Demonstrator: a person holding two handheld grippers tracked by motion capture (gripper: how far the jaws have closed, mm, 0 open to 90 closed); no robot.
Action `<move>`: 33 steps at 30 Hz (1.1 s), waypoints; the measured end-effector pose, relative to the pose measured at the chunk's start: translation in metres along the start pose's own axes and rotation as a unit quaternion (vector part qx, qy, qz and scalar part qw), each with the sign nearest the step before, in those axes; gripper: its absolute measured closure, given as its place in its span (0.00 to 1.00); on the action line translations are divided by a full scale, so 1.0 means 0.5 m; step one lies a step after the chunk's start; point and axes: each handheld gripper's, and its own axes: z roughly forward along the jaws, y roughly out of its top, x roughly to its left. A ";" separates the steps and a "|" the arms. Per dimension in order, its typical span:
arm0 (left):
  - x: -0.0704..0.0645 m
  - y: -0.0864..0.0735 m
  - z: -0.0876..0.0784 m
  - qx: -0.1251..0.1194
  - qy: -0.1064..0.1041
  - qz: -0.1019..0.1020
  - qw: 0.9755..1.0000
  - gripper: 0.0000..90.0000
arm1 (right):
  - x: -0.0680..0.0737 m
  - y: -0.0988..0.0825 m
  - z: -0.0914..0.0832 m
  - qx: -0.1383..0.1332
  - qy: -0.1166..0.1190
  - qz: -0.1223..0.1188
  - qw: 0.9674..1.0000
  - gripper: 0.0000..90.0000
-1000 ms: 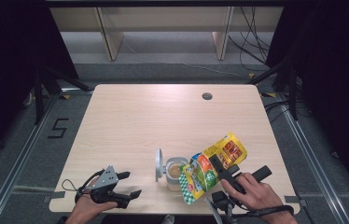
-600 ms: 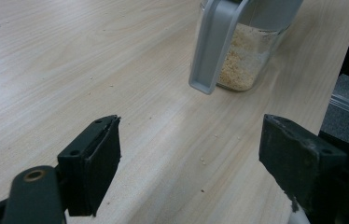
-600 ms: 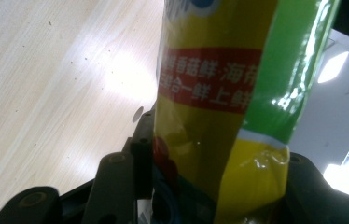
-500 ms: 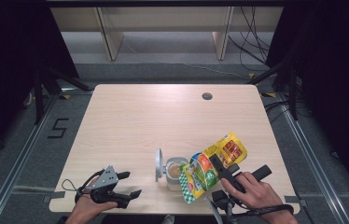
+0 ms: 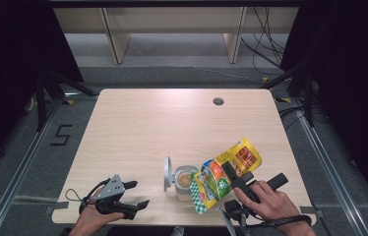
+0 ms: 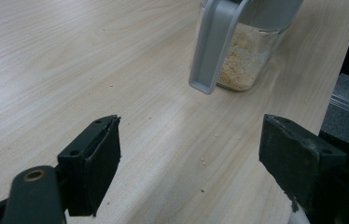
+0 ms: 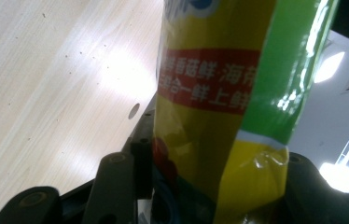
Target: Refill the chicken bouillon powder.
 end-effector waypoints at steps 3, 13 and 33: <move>0.000 0.000 0.000 -0.003 0.002 0.000 1.000 0.22 | -0.001 0.000 0.000 0.000 0.001 -0.001 1.000 0.65; 0.000 0.000 0.000 -0.003 0.002 0.000 1.000 0.22 | -0.004 0.002 -0.001 -0.002 -0.002 -0.007 1.000 0.65; 0.000 0.000 -0.001 -0.003 0.003 0.001 1.000 0.22 | 0.000 0.002 0.000 -0.004 0.001 0.003 1.000 0.68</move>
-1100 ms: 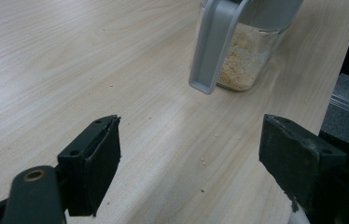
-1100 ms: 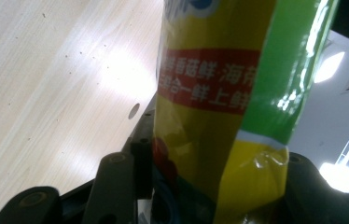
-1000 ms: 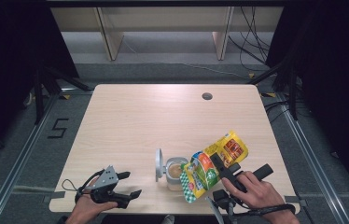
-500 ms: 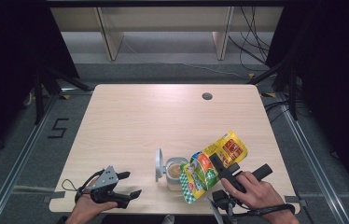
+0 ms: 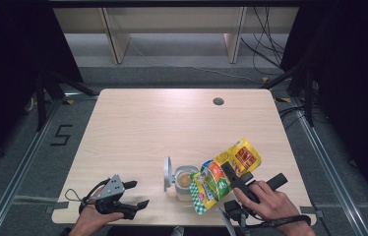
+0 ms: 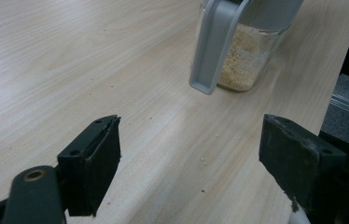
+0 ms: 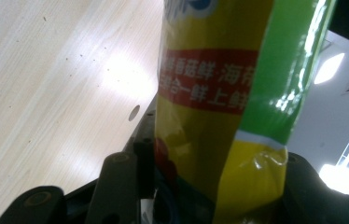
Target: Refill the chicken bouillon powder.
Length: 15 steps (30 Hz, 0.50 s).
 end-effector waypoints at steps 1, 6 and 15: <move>0.000 0.000 0.000 0.000 0.000 0.000 1.000 0.23 | 0.000 0.000 0.000 0.000 0.001 0.000 1.000 0.68; 0.000 0.000 0.000 -0.001 0.001 0.000 1.000 0.22 | 0.000 0.000 0.000 -0.001 0.001 0.001 1.000 0.68; 0.000 0.001 -0.001 0.001 0.002 -0.001 1.000 0.23 | 0.000 -0.001 0.000 -0.002 0.002 0.004 1.000 0.69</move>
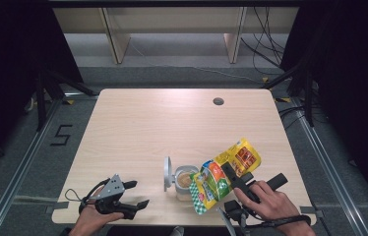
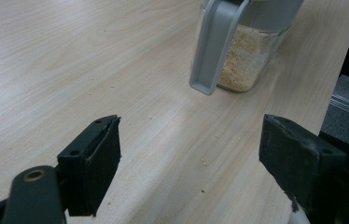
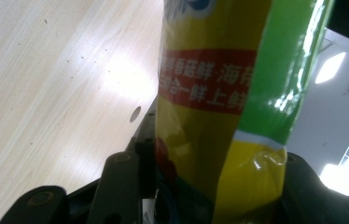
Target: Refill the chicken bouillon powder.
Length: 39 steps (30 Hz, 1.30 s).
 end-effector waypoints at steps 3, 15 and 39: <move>0.000 0.000 0.000 0.000 0.000 0.000 1.000 0.22 | 0.000 -0.002 -0.001 0.001 -0.002 0.003 1.000 0.69; -0.001 0.000 0.000 0.001 0.002 0.000 1.000 0.23 | 0.007 -0.001 0.002 -0.005 0.000 0.015 1.000 0.69; 0.000 0.000 0.001 0.000 0.000 0.000 1.000 0.23 | 0.000 -0.003 0.001 -0.001 0.000 0.000 1.000 0.69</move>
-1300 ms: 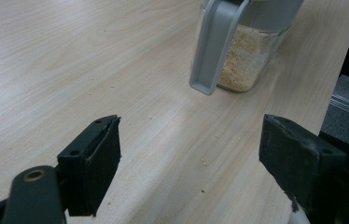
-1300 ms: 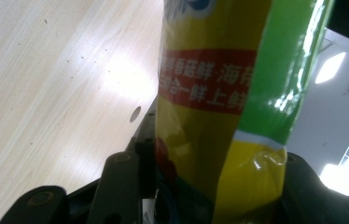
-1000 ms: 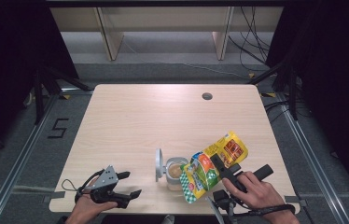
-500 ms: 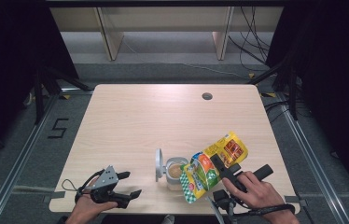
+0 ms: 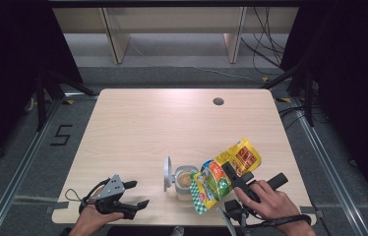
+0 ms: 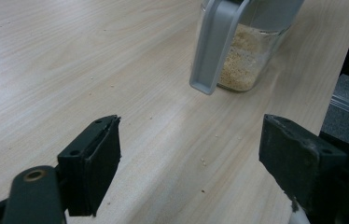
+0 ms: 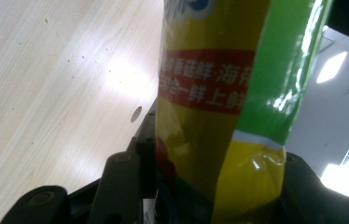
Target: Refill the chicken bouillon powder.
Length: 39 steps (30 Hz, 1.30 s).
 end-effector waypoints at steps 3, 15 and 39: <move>0.000 0.000 0.000 0.000 0.000 0.000 1.000 0.22 | 0.000 -0.001 0.000 0.001 0.001 0.000 1.000 0.69; 0.001 0.000 0.001 -0.002 -0.002 0.000 1.000 0.23 | 0.002 0.001 0.000 -0.002 0.002 0.004 1.000 0.69; 0.000 0.000 0.000 0.000 -0.001 0.000 1.000 0.23 | 0.000 0.006 -0.002 -0.003 0.003 -0.005 1.000 0.69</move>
